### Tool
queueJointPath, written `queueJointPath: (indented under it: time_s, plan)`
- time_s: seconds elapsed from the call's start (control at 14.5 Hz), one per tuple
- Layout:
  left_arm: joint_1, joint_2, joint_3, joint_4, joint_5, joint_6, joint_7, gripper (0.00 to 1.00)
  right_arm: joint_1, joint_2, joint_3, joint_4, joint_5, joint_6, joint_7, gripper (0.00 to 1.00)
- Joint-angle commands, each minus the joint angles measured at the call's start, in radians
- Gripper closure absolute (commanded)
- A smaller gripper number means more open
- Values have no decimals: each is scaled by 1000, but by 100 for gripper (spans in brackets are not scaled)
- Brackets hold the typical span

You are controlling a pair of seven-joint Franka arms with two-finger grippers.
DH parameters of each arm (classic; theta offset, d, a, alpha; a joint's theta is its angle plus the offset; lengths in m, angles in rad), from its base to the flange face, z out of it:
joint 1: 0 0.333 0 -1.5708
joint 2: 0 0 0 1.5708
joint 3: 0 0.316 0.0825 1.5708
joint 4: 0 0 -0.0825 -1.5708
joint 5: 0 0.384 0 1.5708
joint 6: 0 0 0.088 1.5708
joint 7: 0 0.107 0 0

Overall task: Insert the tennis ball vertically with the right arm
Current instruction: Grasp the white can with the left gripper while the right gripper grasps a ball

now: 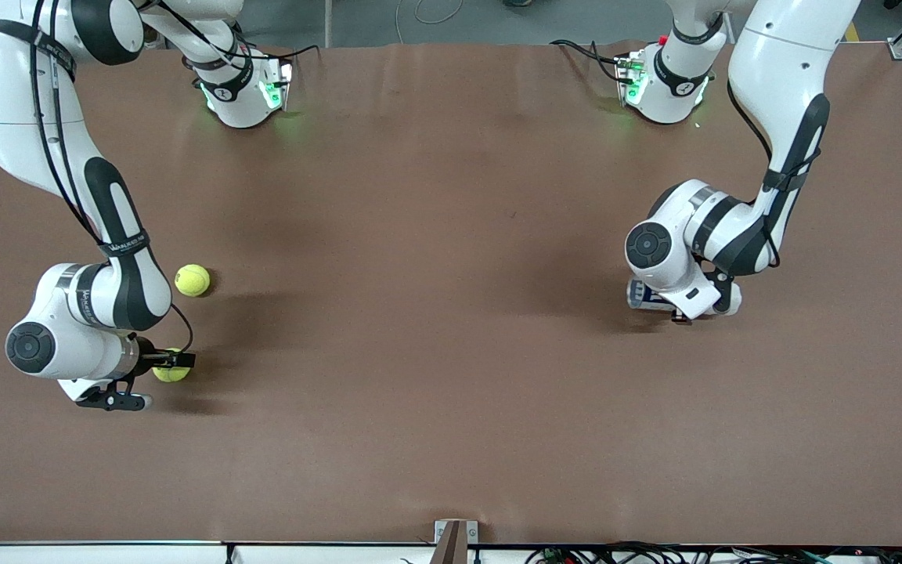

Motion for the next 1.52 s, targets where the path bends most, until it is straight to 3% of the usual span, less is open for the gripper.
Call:
queueJointPath:
  time_s: [0.0, 0.28, 0.69, 0.83, 0.96, 1.24, 1.45]
  plan:
    - [8, -18, -59, 100, -128, -76, 74, 28, -7, 0, 9, -4, 0, 11, -1, 0]
    - [-12, 20, -108, 289, -383, -97, 177, 28, -7, 1, 9, -3, -2, 14, -1, 1]
    - [-34, 155, -223, 496, -596, -87, 176, 28, -7, 3, 9, -3, 0, 28, -1, 12]
    - [-81, 202, -230, 565, -685, -78, 174, 28, -7, 4, 9, -3, 0, 28, -1, 14]
    - [-121, 218, -230, 593, -762, -30, 167, 28, -7, 9, 9, -3, 0, 28, -1, 22]
    - [-181, 242, -230, 591, -862, 126, 165, 28, -4, 7, 9, -3, -2, 28, -1, 49]
    - [-209, 285, -230, 591, -900, 246, 179, 28, -3, 4, 9, -1, -2, 25, -1, 55]
